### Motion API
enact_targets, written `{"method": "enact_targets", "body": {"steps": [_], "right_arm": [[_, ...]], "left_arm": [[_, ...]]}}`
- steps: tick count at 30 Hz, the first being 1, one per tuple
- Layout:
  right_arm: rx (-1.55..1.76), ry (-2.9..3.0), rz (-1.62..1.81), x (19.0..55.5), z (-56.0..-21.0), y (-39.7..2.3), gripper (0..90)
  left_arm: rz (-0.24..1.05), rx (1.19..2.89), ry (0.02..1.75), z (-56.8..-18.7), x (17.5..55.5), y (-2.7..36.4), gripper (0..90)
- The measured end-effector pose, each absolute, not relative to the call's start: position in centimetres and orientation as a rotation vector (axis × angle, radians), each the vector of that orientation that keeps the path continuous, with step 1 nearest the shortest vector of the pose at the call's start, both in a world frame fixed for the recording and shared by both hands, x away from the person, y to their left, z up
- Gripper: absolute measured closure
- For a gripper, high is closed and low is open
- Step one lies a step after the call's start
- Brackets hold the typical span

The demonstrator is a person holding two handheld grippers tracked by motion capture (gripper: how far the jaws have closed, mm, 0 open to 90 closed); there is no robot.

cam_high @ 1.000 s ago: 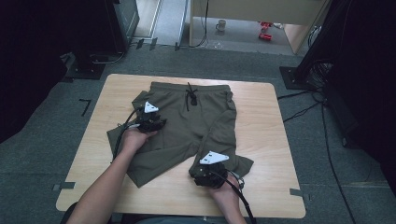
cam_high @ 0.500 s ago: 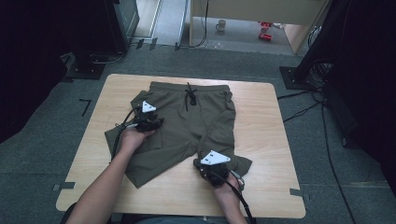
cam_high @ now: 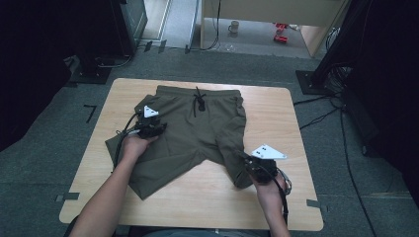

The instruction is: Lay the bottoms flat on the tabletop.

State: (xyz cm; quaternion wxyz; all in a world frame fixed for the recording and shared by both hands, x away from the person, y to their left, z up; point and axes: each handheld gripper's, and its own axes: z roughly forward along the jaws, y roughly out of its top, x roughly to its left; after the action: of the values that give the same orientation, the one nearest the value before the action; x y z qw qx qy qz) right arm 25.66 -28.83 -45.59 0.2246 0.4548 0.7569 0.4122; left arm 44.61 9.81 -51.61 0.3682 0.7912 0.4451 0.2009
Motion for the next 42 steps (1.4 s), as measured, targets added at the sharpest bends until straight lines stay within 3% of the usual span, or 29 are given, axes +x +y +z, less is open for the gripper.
{"method": "enact_targets", "body": {"steps": [17, 42], "right_arm": [[1.500, 1.981, 1.005, 27.8, -47.8, -37.7, 89.6], [1.655, 1.931, 0.854, 26.6, -51.2, -44.6, 89.7]], "left_arm": [[0.528, 1.989, 1.210, -51.6, 45.2, 12.0, 62.9], [0.572, 1.968, 1.262, -51.6, 46.1, 12.9, 66.2]]}}
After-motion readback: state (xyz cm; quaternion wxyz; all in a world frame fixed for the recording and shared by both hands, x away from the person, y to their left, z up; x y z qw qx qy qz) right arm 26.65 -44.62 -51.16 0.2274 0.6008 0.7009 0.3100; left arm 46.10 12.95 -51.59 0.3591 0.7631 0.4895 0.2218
